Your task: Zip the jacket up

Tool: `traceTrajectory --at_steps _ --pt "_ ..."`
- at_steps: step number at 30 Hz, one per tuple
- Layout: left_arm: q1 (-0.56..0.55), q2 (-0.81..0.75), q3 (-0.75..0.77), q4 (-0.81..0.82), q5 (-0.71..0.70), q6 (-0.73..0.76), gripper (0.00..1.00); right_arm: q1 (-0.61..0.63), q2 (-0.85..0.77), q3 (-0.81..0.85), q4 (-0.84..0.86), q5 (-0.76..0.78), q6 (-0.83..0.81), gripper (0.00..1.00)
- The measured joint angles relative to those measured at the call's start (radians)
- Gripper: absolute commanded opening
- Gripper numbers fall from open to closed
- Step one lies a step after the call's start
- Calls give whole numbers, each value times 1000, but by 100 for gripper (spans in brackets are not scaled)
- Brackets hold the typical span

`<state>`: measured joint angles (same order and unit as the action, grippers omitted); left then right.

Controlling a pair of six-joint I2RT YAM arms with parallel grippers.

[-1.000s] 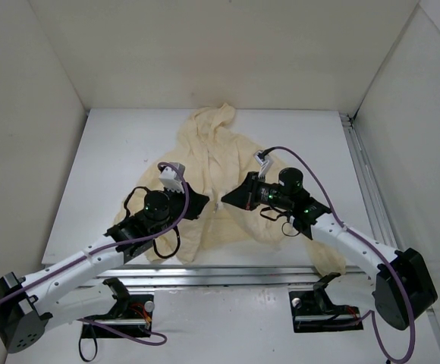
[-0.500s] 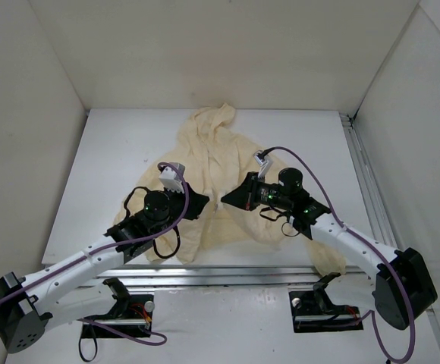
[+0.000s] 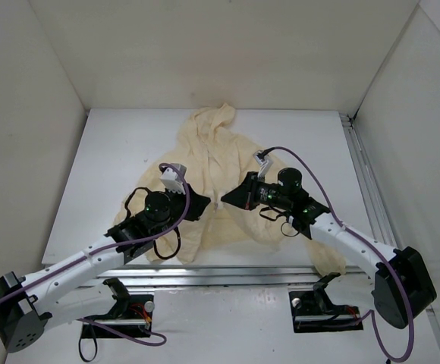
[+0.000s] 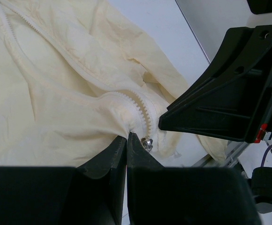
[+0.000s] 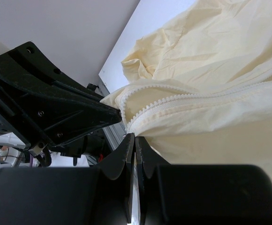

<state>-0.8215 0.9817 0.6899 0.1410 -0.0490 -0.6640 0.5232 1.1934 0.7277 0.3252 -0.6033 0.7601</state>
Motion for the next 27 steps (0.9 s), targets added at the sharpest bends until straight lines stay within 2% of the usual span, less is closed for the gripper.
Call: traceTrajectory --at_steps 27 --pt "-11 6 0 0 -9 -6 0 0 3 0 6 8 0 0"
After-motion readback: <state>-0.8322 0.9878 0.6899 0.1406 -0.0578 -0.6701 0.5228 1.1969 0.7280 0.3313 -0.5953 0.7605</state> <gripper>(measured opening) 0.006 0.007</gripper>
